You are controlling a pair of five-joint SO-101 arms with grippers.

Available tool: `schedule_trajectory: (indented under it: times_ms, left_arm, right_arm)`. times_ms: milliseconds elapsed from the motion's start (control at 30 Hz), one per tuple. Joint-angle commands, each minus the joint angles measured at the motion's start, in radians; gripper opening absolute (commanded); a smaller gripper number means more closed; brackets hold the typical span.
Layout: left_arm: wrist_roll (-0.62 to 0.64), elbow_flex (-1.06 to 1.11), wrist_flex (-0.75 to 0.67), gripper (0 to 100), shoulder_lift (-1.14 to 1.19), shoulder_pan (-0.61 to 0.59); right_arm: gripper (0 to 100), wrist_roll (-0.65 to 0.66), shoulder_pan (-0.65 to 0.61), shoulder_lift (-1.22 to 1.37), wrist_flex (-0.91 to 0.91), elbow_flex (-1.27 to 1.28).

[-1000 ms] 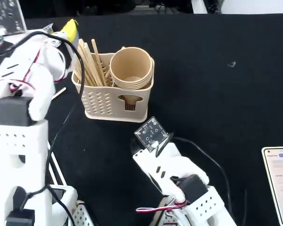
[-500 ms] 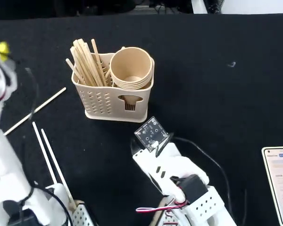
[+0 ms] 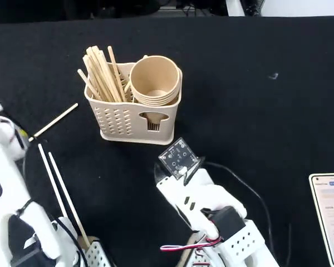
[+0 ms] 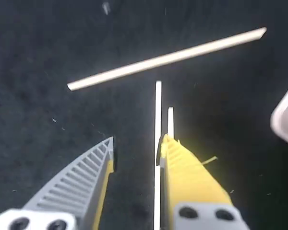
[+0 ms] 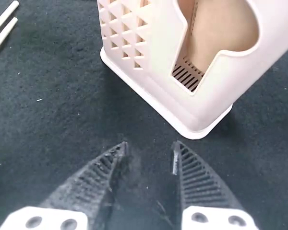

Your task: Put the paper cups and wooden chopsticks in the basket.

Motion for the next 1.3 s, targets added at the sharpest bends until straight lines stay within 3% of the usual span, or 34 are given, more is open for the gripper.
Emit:
schedule_trajectory:
  times_ms: [0,200,300,600,900,1100,1267]
  left_arm:
    - [-0.012,0.128,-0.110,17,-0.006,-0.008]
    - [-0.012,0.248,-0.146,17,-0.005,-0.005]
    - [-0.012,0.308,-0.146,23,-0.005,0.021]
    - [0.049,0.426,-0.186,26,-0.005,0.183]
    - [0.043,0.526,-0.348,25,0.011,0.127]
    - [-0.021,0.476,-0.423,25,0.235,0.062]
    - [-0.026,0.351,-0.361,12,0.365,0.064]
  right_arm:
    - [14.9,0.009,0.005,-0.016,0.003,-0.012]
    - [14.9,0.009,0.005,-0.016,0.003,-0.012]
    - [14.9,0.009,0.005,-0.016,0.003,-0.012]
    - [14.9,0.009,-0.037,-0.016,0.003,-0.005]
    - [14.9,0.009,-0.034,-0.016,0.003,-0.004]
    - [14.9,0.009,-0.034,-0.016,0.003,-0.004]
    - [14.9,0.009,-0.035,-0.016,0.003,-0.004]
